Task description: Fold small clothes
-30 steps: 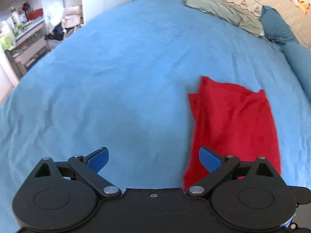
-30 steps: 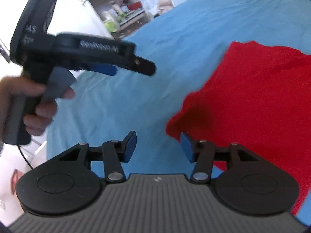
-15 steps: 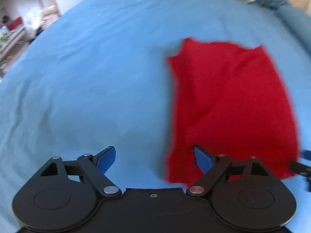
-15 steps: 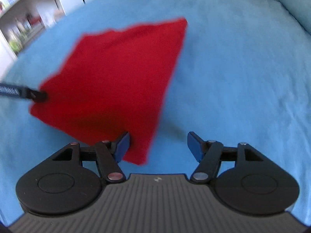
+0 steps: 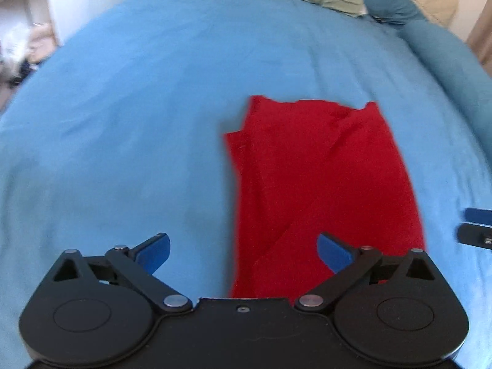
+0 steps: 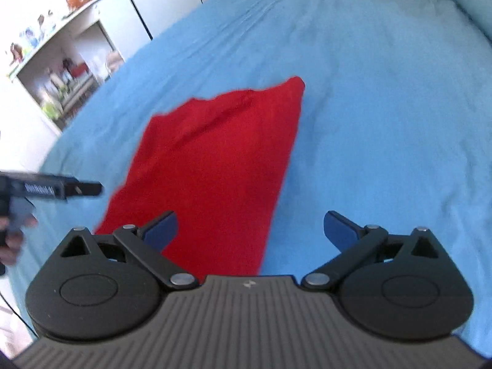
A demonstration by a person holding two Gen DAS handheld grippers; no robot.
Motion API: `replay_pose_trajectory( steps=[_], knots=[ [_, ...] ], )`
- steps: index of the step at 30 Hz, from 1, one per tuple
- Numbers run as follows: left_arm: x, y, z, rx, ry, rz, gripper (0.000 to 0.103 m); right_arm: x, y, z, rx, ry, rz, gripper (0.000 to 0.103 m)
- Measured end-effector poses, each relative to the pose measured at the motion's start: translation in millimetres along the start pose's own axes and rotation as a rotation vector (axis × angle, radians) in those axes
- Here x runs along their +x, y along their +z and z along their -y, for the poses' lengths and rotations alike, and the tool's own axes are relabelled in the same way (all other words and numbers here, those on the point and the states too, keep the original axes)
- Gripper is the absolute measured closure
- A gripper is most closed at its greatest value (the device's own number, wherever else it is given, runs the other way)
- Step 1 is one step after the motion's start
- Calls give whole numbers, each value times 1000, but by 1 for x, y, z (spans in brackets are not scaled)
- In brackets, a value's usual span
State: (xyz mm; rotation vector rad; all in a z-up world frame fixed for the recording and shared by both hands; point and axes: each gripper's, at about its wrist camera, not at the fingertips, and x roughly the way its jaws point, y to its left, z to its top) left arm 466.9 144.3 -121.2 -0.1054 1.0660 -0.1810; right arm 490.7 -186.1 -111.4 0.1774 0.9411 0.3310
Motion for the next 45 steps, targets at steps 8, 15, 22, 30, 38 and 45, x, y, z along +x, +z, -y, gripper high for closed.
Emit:
replay_pose_trajectory(
  steps=[8,15,22,30,38,45],
  knots=[
    [63,26,-12,-85,-144,-50,16,66,16,35,213,60,-77,0],
    [68,25,-9,-79,-196,-48,45,84,12,30,230,87,-94,13],
    [54,28,18,-36,-100,-8,80,83,23,2,124,43,-84,60],
    [-10,14,46,7,-130,75,82,15,26,-11,99,67,12,64],
    [-71,-46,91,-15,-197,67,82,-86,-27,1,159,55,21,64],
    [-48,-100,134,19,-172,7,82,-102,-105,35,197,-25,-4,64]
  ],
)
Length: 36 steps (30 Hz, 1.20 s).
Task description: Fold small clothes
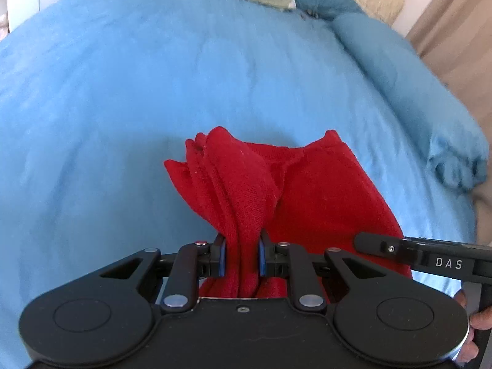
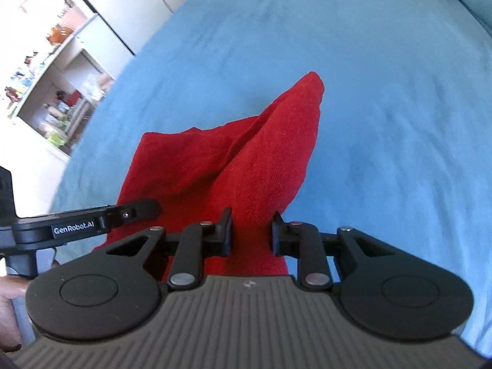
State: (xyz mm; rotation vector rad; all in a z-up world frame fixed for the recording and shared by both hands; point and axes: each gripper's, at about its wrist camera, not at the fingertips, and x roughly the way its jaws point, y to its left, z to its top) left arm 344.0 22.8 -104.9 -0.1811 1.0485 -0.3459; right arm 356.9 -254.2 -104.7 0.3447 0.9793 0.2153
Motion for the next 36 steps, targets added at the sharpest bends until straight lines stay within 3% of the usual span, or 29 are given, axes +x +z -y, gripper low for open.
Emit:
replay_pose_trajectory(
  steps=[5,8,9,10,12,15,21,28,31,34,36],
  knots=[
    [9,-21,16,62,78,13,81,14,-28,26,11,1,4,63],
    [5,-26,14,77,141,20,68,10,-28,31,13,-6,5,52],
    [3,-24,14,81,169,30,57,3,-27,32,6,-13,16,41],
    [-3,-25,14,84,183,46,41,-4,-25,30,-1,-18,38,22],
    [-16,-27,11,84,199,84,18,-19,-28,30,-20,-38,92,1],
    [-20,-34,8,109,233,108,16,-23,-31,30,-71,-87,110,1],
    [14,-60,-3,141,301,131,17,8,-47,49,-91,-155,136,2],
    [22,-78,-10,119,289,248,16,15,-68,58,-130,-152,226,2],
    [1,-77,-1,123,292,298,17,-8,-72,48,-142,-154,288,2],
    [-43,-78,15,137,284,367,16,-51,-76,26,-168,-157,352,1],
    [-80,-78,30,150,285,408,8,-83,-79,8,-185,-174,371,0]
  ],
)
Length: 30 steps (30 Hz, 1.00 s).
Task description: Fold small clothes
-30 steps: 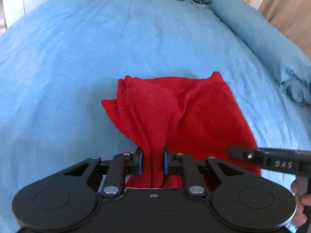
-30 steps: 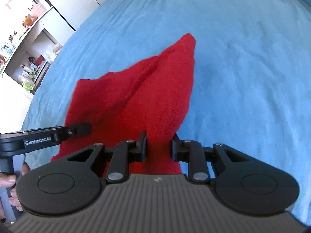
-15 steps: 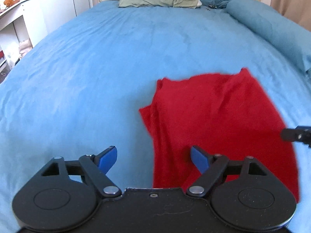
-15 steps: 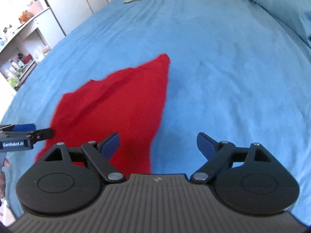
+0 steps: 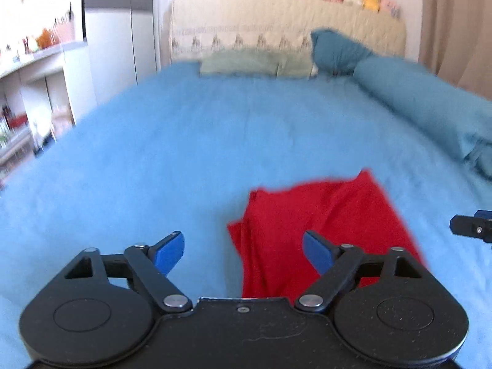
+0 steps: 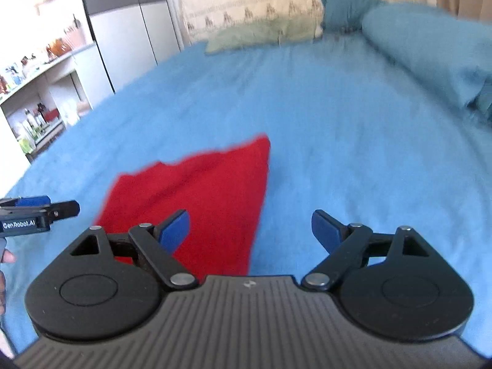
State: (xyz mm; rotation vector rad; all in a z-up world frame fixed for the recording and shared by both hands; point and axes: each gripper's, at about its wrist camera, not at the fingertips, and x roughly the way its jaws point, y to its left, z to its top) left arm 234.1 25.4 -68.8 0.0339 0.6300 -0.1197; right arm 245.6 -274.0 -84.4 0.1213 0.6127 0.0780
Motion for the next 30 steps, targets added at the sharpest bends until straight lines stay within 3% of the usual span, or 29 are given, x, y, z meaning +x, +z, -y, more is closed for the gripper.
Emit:
replay_pose_trajectory(
  steps=[3,8,14,22,30],
  knots=[
    [-55,21,4,-1,-5,44,0,-59,19,-21,-11,-26,33,0],
    [-134,40,14,22,34,43,0,-143,30,-51,-22,-92,59,0],
    [-201,21,26,37,88,22,0,-218,13,-76,-23,-133,20,0],
    [-238,-19,19,-59,42,-11,0,-262,-32,-90,-11,-163,-28,0],
    [-243,-47,23,16,64,-34,0,-257,-64,-95,-4,-178,-100,0]
  ],
)
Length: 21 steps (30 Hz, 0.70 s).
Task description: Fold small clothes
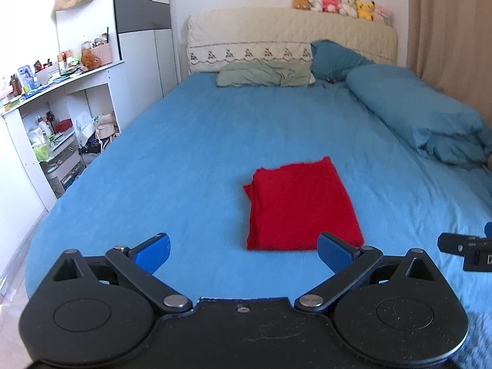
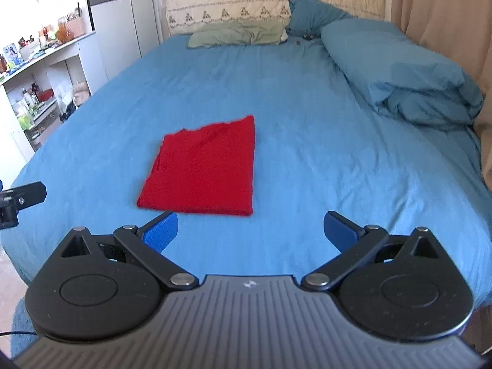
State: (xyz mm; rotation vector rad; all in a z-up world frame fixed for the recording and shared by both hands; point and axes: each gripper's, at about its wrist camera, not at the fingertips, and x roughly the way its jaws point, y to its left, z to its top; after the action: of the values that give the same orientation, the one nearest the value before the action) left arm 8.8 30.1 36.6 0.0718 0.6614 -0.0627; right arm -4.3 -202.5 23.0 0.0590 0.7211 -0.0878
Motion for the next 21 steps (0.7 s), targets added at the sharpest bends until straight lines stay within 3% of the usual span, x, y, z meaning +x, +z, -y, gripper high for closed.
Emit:
replay_pose_trajectory(
  steps=[7,21],
  knots=[
    [5,-9,6,11,-9,-18,0,7,-10,-2,12,-16,-39,0],
    [1,-9,7,14,-6,4,0,4,-7,-1,12,-27,-28,0]
  ],
)
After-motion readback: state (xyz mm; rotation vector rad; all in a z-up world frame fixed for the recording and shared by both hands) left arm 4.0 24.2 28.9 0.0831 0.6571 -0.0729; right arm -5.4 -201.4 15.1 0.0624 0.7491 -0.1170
